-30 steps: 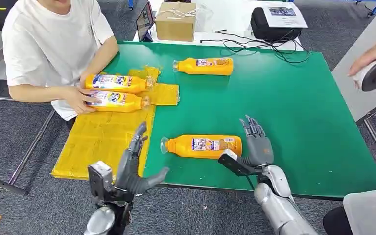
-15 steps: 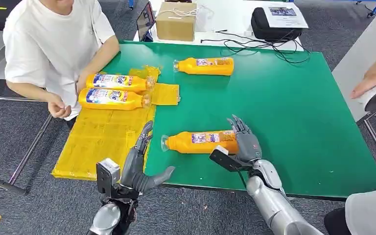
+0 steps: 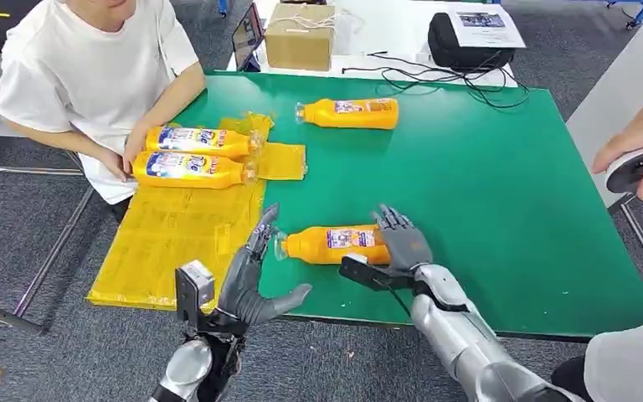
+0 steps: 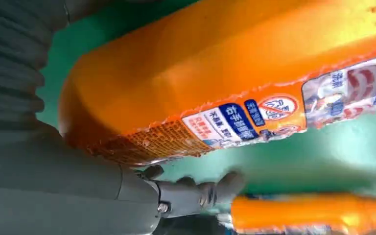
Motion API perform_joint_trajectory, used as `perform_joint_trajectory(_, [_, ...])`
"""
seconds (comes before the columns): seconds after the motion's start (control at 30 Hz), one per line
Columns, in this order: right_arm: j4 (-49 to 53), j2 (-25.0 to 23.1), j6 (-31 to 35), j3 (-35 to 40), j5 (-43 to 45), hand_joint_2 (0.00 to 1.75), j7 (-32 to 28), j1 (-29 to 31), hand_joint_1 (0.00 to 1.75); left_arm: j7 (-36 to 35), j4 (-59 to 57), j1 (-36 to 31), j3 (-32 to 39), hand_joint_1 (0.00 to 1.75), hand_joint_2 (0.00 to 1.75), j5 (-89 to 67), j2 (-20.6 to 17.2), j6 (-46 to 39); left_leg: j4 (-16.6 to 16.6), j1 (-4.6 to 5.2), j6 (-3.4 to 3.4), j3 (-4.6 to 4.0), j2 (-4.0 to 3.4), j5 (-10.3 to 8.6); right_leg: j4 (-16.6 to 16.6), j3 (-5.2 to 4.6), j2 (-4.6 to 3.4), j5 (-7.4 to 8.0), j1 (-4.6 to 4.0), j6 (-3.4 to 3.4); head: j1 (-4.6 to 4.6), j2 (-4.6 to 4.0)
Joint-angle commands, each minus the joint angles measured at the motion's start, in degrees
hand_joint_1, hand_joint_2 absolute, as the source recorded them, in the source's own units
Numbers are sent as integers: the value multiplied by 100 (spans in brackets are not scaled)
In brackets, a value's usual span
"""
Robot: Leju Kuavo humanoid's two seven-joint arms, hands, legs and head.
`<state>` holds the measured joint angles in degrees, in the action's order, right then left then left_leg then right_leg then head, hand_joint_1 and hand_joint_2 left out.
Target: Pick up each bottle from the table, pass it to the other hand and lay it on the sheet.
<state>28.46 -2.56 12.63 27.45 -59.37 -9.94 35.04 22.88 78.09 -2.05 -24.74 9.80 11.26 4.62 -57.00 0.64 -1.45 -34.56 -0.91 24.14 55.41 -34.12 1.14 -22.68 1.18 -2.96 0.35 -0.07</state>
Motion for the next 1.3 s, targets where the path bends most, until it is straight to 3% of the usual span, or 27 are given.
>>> perform_joint_trajectory(0.03, [-903, -120, -650, 639, -183, 175, 663, 613, 0, -318, -292, -114, 89, 0, 175, 369, -49, 297, -5, -17, 19, 25, 7, 10, -1, 28, -12, -7, -15, 21, 0, 0])
perform_joint_trajectory(0.2, [-905, -90, -665, 661, -192, 175, 628, 625, 0, -323, -302, -121, 95, 0, 175, 353, -49, 272, 3, -7, 8, 26, 10, 0, -5, 27, -1, -1, -6, 11, 0, 0])
perform_joint_trajectory(0.23, [-811, -56, -508, 698, -191, 175, 419, 584, 10, -383, -328, -127, 105, 0, 175, 467, -50, 338, 1, -12, 12, 31, 15, 3, -5, 36, 0, -4, -10, 15, 0, 0])
perform_joint_trajectory(0.27, [-727, -35, -199, 513, 24, 175, 201, 520, 127, -405, -349, -93, 120, 0, 175, 632, -69, 499, 4, -7, 7, 28, 10, -1, -5, 30, -1, -2, -5, 10, 0, 0])
perform_joint_trajectory(0.3, [-723, 4, -81, 612, -73, 175, 145, 547, 175, -356, -327, -51, 122, 0, 175, 691, -88, 597, 4, -8, 9, 32, 11, 1, -6, 35, -2, -3, -6, 12, 0, 0])
perform_joint_trajectory(0.4, [-628, 164, 173, 626, -76, 175, -48, 561, 175, -375, -287, 37, 164, 0, 175, 958, -98, 813, 4, -6, 6, 29, 9, 0, -6, 32, -1, -1, -4, 8, 2, 0])
perform_joint_trajectory(0.7, [-596, 288, 126, 416, 306, 175, -598, 412, 175, -332, -294, -50, 80, 0, 175, 1004, -159, 991, 5, -4, 6, 18, 19, 0, -5, 26, 12, -3, -2, 6, 0, 0])
perform_joint_trajectory(1.3, [-553, 265, 84, 336, 432, 175, -674, 379, 175, -327, -287, -40, 101, 0, 175, 1014, -150, 976, 2, -8, 8, 18, 20, 2, -5, 27, 10, -4, -6, 9, 0, 0])
